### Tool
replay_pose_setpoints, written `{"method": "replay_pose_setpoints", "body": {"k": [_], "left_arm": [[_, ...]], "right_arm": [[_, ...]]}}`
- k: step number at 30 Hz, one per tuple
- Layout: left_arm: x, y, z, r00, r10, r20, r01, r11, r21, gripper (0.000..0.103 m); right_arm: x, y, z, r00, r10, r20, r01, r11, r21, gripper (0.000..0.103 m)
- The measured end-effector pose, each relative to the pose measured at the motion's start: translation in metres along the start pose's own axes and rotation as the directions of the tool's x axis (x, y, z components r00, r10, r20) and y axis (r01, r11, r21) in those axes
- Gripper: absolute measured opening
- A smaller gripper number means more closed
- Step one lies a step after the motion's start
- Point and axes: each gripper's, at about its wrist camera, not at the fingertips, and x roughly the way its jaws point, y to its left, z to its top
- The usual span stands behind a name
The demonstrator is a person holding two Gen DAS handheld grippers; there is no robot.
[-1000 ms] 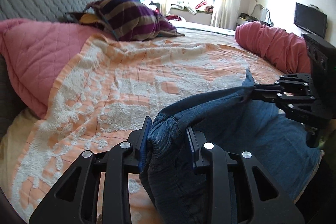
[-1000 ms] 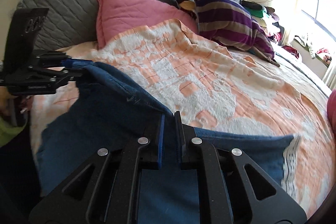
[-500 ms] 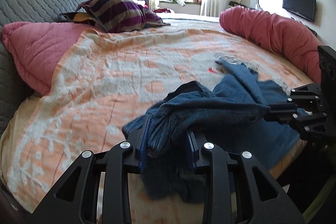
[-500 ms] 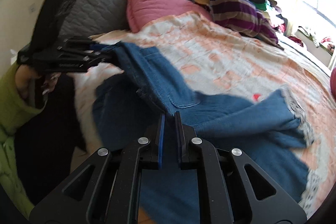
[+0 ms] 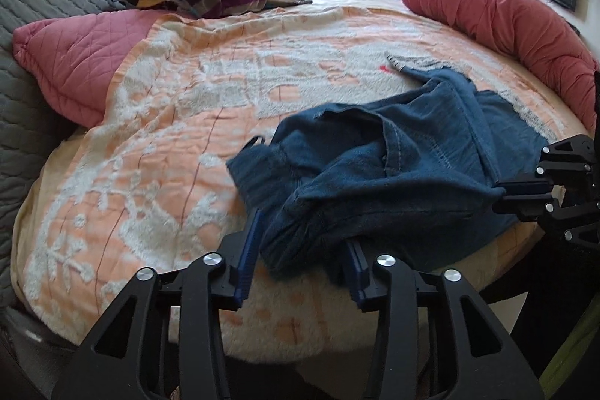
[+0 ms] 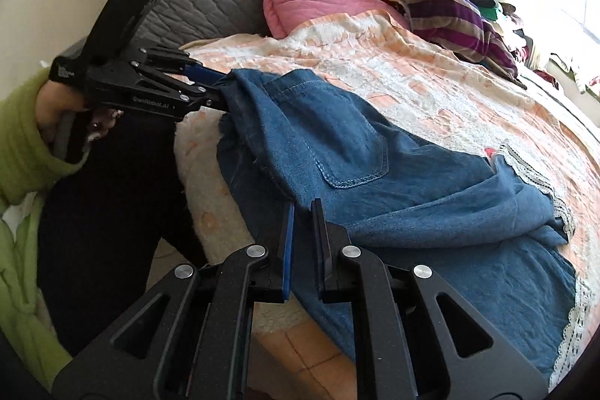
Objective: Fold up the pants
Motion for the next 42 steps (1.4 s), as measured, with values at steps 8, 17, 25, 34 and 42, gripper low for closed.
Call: {"method": "replay_pose_setpoints", "body": {"k": [8, 17, 25, 34, 42], "left_arm": [[-0.011, 0.015, -0.018, 0.997, -0.027, -0.073, 0.021, 0.996, -0.081, 0.045], [-0.024, -0.002, 0.022, 0.974, -0.221, 0.055, 0.227, 0.96, -0.163, 0.044], [0.028, -0.02, 0.0, 0.994, -0.1, -0.048, 0.095, 0.992, -0.085, 0.044], [0.027, -0.018, -0.001, 0.993, -0.119, -0.017, 0.117, 0.99, -0.072, 0.044], [0.011, -0.012, 0.001, 0.978, -0.198, 0.06, 0.204, 0.97, -0.134, 0.054]], "right_arm": [[0.009, 0.014, -0.01, 0.999, 0.019, -0.03, -0.02, 0.999, -0.05, 0.004], [0.014, 0.017, -0.012, 0.998, 0.03, -0.058, -0.034, 0.997, -0.066, 0.004], [0.002, 0.022, -0.015, 0.997, 0.034, -0.076, -0.04, 0.996, -0.084, 0.01], [0.041, 0.006, 0.004, 0.99, 0.012, -0.141, 0.001, 0.996, 0.091, 0.022], [0.019, -0.01, 0.0, 0.997, 0.025, -0.067, -0.013, 0.983, 0.181, 0.028]]}}
